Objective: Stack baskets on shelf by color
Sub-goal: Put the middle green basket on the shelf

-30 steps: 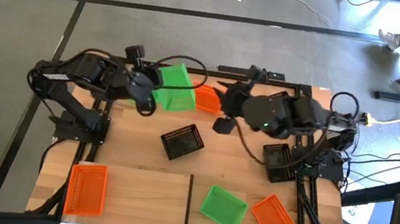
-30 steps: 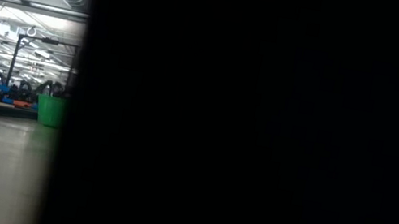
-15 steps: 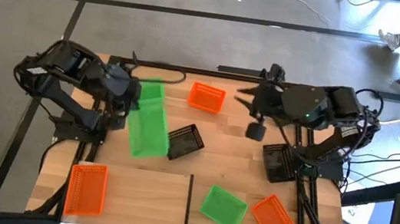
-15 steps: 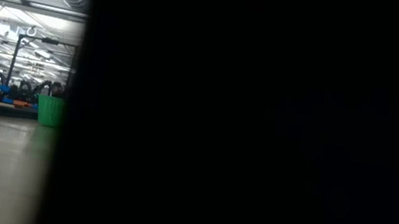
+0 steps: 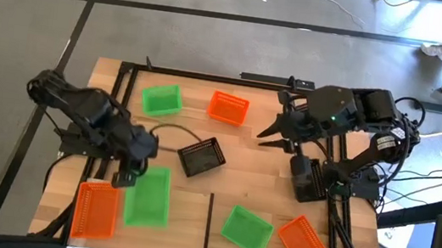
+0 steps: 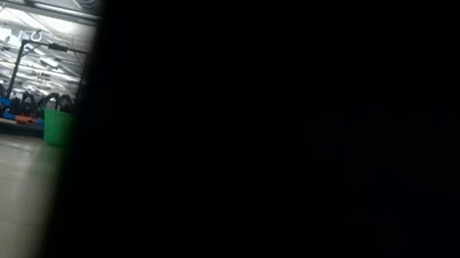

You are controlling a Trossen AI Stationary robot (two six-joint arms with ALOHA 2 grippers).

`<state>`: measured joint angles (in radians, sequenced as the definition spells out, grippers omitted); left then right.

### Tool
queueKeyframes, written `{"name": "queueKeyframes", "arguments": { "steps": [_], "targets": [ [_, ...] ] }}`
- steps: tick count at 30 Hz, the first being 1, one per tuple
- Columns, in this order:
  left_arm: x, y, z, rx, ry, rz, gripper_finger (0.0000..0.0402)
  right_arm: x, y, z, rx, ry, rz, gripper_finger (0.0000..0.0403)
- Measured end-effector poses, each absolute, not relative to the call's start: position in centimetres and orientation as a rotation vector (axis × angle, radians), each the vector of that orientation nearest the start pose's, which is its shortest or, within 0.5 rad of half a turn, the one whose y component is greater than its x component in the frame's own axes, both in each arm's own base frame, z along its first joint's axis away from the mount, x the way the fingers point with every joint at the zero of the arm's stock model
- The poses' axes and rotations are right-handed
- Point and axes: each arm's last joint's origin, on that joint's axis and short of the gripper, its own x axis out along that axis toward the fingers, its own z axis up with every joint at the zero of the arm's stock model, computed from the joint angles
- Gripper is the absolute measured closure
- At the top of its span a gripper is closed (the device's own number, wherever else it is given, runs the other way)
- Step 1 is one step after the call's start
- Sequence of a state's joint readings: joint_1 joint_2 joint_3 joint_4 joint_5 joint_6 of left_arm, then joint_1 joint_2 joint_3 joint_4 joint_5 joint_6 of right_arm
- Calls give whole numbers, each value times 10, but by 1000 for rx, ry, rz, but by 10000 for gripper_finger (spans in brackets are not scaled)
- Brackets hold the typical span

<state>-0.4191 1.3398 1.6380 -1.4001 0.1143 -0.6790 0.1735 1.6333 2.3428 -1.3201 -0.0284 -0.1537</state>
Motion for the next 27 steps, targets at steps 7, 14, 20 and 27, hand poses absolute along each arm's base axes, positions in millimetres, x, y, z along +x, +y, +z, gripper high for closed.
{"name": "queueKeyframes", "arguments": {
  "steps": [7,14,20,27],
  "targets": [
    [204,-119,374,-504,1246,-116,401,259,46,517,-243,589,258,315],
    [200,-134,351,-496,1302,-109,401,259,46,516,-251,589,260,315],
    [199,-136,344,-484,1318,-109,401,259,46,516,-251,589,260,315],
    [199,-136,336,-475,1332,-95,380,259,46,516,-251,590,260,315]
  ]
}}
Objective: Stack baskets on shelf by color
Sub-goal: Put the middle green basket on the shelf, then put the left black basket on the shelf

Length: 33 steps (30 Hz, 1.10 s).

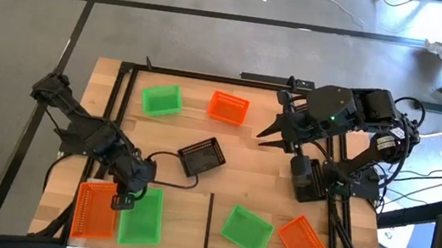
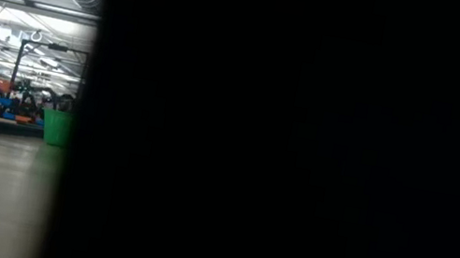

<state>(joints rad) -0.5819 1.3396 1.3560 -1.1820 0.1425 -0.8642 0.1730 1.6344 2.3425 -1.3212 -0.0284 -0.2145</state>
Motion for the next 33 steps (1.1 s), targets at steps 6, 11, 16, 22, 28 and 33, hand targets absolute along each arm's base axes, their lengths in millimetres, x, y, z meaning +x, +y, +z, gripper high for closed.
{"name": "queueKeyframes", "arguments": {
  "steps": [6,11,16,22,28,33],
  "targets": [
    [199,-136,334,-472,1338,-90,355,259,46,516,-250,590,260,315],
    [199,-136,334,-489,1343,-82,333,259,46,516,-251,590,260,315],
    [200,-135,335,-512,1356,-95,330,259,46,516,-253,590,260,315],
    [200,-134,351,-491,1280,-80,331,259,46,516,-255,589,261,315],
    [197,-127,376,-408,1181,-28,332,259,44,516,-280,589,262,315],
    [191,-116,399,-315,1043,130,330,265,34,502,-261,694,229,315]
  ]
}}
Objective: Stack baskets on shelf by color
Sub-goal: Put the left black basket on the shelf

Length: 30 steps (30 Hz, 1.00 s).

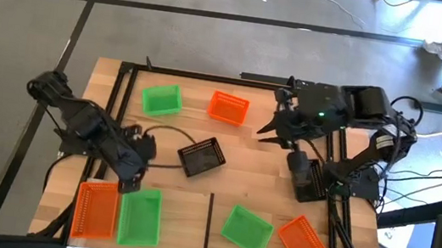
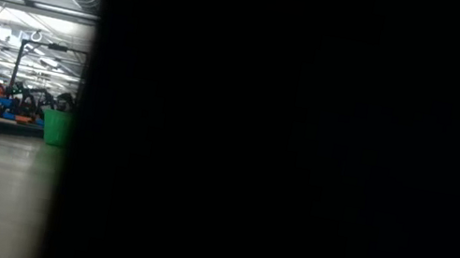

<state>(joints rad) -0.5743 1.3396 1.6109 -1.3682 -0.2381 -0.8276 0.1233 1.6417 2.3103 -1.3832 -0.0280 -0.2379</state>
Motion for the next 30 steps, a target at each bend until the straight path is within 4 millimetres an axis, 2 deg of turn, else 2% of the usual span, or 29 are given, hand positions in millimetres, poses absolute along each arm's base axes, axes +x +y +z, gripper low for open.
{"name": "queueKeyframes", "arguments": {
  "steps": [6,10,17,23,30],
  "targets": [
    [185,-107,420,-288,893,217,332,287,18,469,-116,827,127,315],
    [181,-101,428,-288,847,246,331,306,8,435,15,916,41,315],
    [170,-92,437,-297,770,282,332,334,-12,383,321,909,-154,315],
    [166,-89,440,-296,747,294,329,345,-31,337,534,889,-296,315],
    [166,-88,440,-283,746,299,333,347,-48,288,721,856,-423,315]
  ]
}}
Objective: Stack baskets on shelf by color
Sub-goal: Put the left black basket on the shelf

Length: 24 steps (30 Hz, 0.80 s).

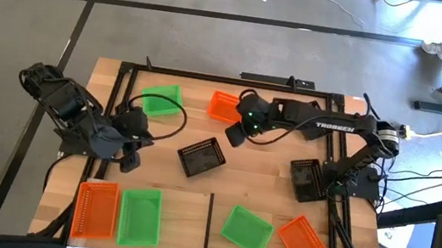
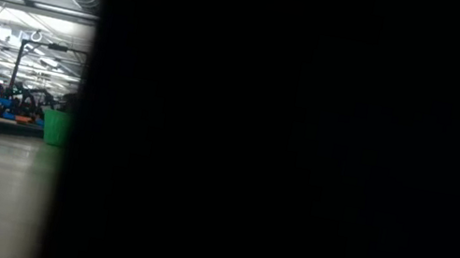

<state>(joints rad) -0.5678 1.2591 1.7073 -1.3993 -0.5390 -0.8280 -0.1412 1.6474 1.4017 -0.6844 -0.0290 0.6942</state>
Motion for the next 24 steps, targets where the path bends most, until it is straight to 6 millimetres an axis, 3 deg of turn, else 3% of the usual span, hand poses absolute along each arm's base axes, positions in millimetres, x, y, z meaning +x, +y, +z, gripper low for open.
{"name": "queueKeyframes", "arguments": {
  "steps": [7,15,24],
  "targets": [
    [166,-88,439,-276,745,310,331,353,-44,262,799,786,-427,315],
    [168,-84,440,-253,734,335,329,370,-28,236,800,840,-411,315],
    [168,-84,440,-251,734,334,330,377,-26,215,832,899,-447,315]
  ]
}}
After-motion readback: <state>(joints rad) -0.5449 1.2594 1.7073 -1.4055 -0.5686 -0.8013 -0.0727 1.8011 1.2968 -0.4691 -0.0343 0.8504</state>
